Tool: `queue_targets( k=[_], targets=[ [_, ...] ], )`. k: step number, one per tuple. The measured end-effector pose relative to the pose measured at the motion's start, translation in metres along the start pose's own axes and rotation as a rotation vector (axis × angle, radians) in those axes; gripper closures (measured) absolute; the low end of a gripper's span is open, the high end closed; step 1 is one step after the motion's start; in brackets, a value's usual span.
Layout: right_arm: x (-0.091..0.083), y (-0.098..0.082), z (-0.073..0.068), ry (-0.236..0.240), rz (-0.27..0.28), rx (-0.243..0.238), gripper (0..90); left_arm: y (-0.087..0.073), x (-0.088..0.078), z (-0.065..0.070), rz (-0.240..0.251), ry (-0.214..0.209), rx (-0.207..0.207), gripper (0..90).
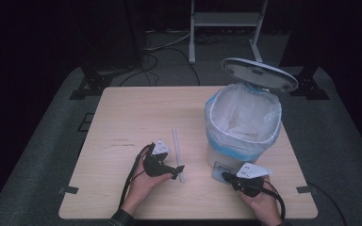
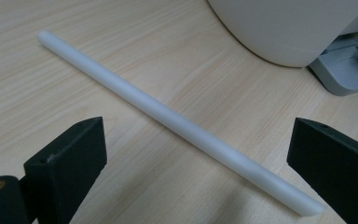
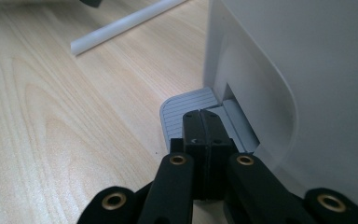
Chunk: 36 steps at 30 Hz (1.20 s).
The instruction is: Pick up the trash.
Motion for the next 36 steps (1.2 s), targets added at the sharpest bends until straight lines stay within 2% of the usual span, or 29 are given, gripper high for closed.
queue_targets(
  k=[7,14,15,19,27,36],
  targets=[
    [0.0,0.0,0.0,0.0,0.0,0.0,90.0,-0.005,0.012,0.003,-0.046,0.018,0.017,3.3],
    [0.0,0.0,0.0,0.002,0.0,0.002,90.0,-0.011,0.014,0.001,-0.076,0.039,0.026,3.4],
    [0.0,0.0,0.0,0.003,-0.001,0.001,90.0,-0.012,0.013,0.001,-0.078,0.045,0.041,3.5],
    [0.0,0.0,0.001,0.004,-0.001,0.001,90.0,-0.013,0.012,0.001,-0.079,0.063,0.062,4.8],
    [0.0,0.0,0.001,0.005,-0.001,0.002,89.9,-0.017,0.005,-0.002,-0.06,0.09,0.048,6.8],
    [0.0,0.0,0.001,0.004,-0.001,0.007,89.9,-0.02,-0.005,-0.009,-0.029,0.108,0.046,23.6]
  ],
)
Point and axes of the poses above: each handheld gripper's, and its own axes: x roughly forward along the jaws, y roughly out of its top, z roughly to its right, the point moved 1 cm from there along x, roughly forward along the jaws, and after that the axes turned 14 degrees about z, right-handed, at the moved point
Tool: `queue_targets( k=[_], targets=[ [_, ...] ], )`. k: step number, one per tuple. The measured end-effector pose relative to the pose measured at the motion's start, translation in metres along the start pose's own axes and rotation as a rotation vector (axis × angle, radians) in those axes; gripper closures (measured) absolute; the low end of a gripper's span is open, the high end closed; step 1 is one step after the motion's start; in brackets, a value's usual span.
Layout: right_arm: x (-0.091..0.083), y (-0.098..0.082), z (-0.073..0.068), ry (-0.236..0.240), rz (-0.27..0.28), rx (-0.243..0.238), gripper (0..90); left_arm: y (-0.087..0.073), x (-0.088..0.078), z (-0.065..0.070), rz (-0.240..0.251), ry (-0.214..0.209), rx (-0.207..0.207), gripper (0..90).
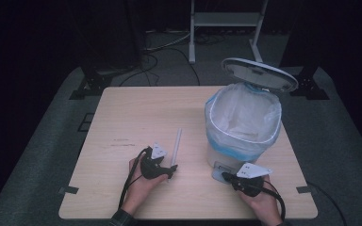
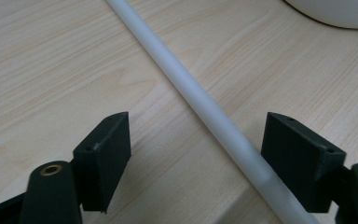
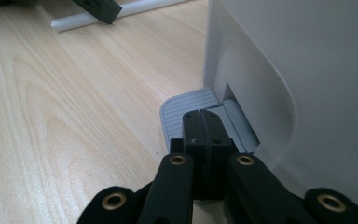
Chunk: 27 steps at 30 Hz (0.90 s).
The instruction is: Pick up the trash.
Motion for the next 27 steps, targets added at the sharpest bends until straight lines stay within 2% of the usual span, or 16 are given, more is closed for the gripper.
queue_targets(
  k=[4,16,27],
  targets=[
    [0.0,0.0,0.0002,0.001,0.0,0.0,90.0,-0.0004,-0.0013,-0.0008,0.007,0.0,-0.001,27.0],
    [0.0001,0.0,0.0003,0.001,0.001,0.003,89.9,-0.0013,-0.0049,-0.0026,0.032,-0.012,0.01,56.1],
    [0.0,0.0,0.0003,0.001,0.001,0.002,90.0,-0.0025,-0.0079,-0.0043,0.032,0.018,-0.011,67.1]
  ],
)
Point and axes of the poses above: each handheld gripper's, and its own axes: x roughly forward along the jaws, y roughly out of its top, z roughly to its right, the point moved 1 cm from there along x, roughly forward along the jaws, and after that the axes turned 14 degrees about z, right-handed, at the moved point
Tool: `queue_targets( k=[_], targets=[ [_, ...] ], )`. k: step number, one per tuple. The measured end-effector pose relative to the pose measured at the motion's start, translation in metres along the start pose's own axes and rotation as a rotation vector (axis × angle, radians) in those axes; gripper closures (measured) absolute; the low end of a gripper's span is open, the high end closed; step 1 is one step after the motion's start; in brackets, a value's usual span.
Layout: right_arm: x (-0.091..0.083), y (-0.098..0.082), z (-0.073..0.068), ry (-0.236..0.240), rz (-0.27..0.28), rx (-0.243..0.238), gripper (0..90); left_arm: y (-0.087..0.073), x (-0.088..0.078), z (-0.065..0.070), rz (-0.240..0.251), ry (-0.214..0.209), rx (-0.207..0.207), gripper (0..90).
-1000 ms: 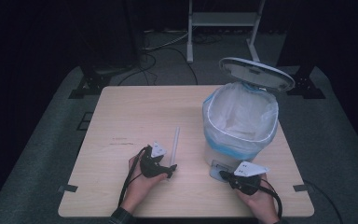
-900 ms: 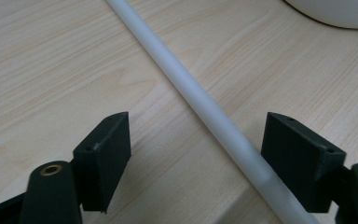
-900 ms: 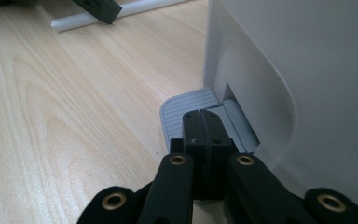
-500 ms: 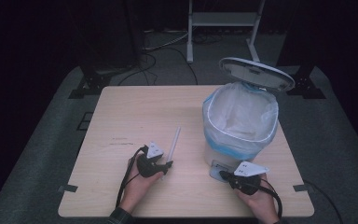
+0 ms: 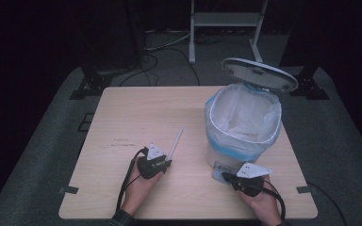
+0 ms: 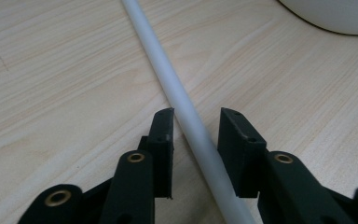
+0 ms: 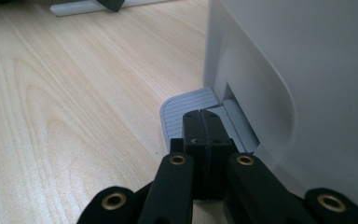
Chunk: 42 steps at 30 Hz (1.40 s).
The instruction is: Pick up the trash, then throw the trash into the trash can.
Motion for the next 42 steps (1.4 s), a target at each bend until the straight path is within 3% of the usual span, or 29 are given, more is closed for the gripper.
queue_targets(
  k=[14,30,35,42],
  targets=[
    [0.0,0.0,0.0001,0.001,0.0,0.001,89.9,-0.0008,-0.0015,-0.0023,0.004,0.012,-0.008,77.1],
    [0.0,0.0,-0.0002,-0.001,-0.001,-0.002,89.9,-0.0011,-0.0019,-0.003,0.008,0.026,-0.015,80.5],
    [0.0,0.0,0.0002,0.001,0.0,0.001,89.9,-0.0011,-0.0026,-0.0065,0.007,0.014,-0.041,80.8],
    [0.0,0.0001,0.0004,0.004,0.0,0.0,89.9,-0.0013,-0.0029,-0.0074,0.007,0.001,-0.032,80.9]
  ],
)
Point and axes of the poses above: each handheld gripper's, and its own axes: x roughly forward along the jaws, y roughly out of its top, z roughly to its right, the point moved 1 cm from there along x, roughly forward along the jaws, and after that the axes turned 14 degrees about z, right-handed, at the moved point
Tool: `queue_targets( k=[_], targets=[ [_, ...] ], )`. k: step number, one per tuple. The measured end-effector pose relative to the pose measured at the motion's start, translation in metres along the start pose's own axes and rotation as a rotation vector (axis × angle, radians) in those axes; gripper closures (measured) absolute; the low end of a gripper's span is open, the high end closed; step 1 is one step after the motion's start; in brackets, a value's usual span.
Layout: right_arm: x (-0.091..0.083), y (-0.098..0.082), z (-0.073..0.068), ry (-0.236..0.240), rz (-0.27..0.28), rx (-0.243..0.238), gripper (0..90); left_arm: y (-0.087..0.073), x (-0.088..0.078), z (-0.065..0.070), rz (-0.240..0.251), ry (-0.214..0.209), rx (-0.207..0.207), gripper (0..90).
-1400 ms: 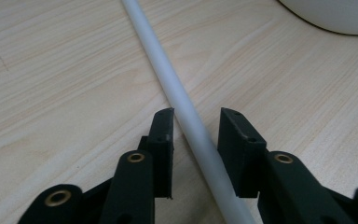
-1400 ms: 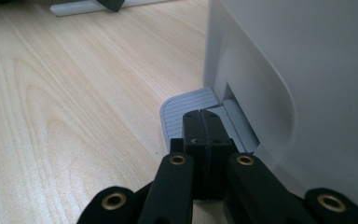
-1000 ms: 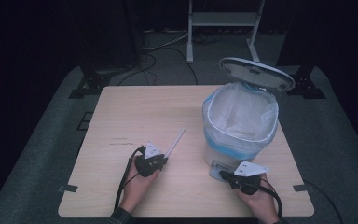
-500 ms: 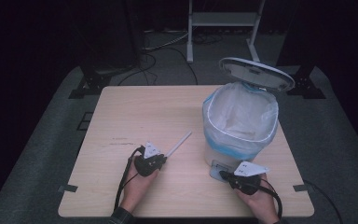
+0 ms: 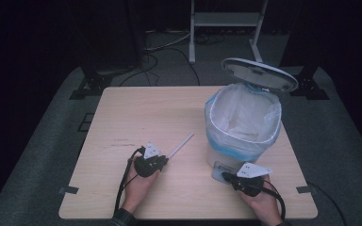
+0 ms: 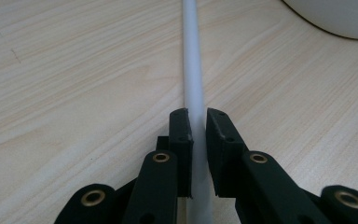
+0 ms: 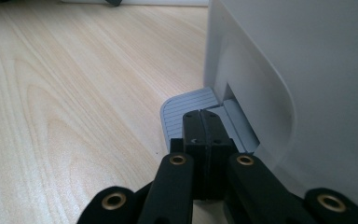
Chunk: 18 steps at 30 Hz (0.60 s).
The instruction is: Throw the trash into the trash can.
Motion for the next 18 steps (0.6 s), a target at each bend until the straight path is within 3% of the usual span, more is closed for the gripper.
queue_targets(
  k=[9,18],
  targets=[
    [0.0,0.0,0.0,0.0,0.0,0.0,89.9,0.0005,-0.002,-0.0032,0.002,-0.021,-0.005,80.7],
    [0.0,0.0,-0.0001,-0.001,0.0,-0.002,89.9,0.0042,-0.0091,-0.0067,0.036,-0.079,-0.032,80.8]
  ],
)
Point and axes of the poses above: each handheld gripper's, and its own axes: x roughly forward along the jaws, y roughly out of its top, z roughly to its right, the point moved 1 cm from there along x, roughly forward along the jaws, and after that the axes turned 14 degrees about z, right-handed, at the moved point
